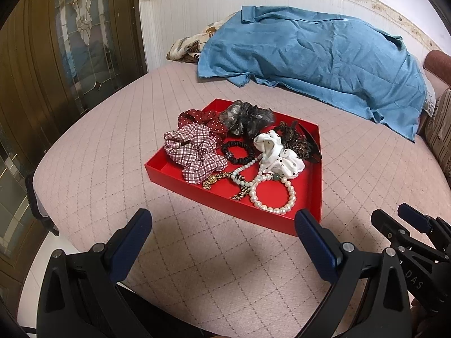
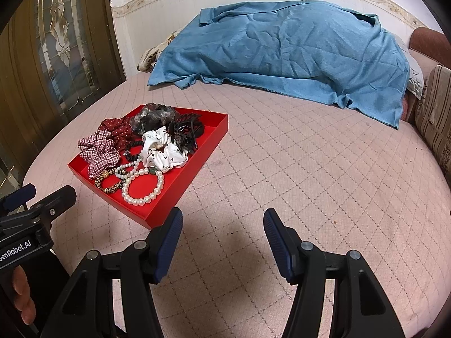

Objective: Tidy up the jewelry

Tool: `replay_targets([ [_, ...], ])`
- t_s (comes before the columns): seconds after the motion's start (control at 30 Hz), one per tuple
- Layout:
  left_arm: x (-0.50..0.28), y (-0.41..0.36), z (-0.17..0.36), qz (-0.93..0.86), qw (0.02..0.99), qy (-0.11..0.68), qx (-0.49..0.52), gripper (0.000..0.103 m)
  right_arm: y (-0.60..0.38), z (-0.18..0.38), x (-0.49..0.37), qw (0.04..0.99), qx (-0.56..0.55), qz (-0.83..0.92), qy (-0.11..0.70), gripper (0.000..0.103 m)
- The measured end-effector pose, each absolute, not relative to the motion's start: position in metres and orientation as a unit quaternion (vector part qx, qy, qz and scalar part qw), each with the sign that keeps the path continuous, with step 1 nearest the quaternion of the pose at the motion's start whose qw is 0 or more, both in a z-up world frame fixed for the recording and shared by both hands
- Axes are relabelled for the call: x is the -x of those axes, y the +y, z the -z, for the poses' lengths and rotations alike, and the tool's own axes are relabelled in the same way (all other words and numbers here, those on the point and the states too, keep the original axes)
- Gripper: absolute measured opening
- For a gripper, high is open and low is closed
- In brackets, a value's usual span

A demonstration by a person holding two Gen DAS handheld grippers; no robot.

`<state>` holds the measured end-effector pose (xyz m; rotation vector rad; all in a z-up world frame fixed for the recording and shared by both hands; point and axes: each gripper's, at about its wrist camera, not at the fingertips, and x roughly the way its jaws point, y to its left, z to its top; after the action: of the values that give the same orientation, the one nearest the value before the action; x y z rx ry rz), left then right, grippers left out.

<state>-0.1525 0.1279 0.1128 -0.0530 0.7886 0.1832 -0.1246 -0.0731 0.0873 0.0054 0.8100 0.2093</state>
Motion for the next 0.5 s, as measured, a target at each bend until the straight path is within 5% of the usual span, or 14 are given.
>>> replay_targets([
  [0.5,0.1514,0.1262,-0.1104,-0.089,0.918,0.386,0.025,0.101,-0.0734,-0.087,0.1244,0.914,0.001,-0.102,0.394,0.064],
])
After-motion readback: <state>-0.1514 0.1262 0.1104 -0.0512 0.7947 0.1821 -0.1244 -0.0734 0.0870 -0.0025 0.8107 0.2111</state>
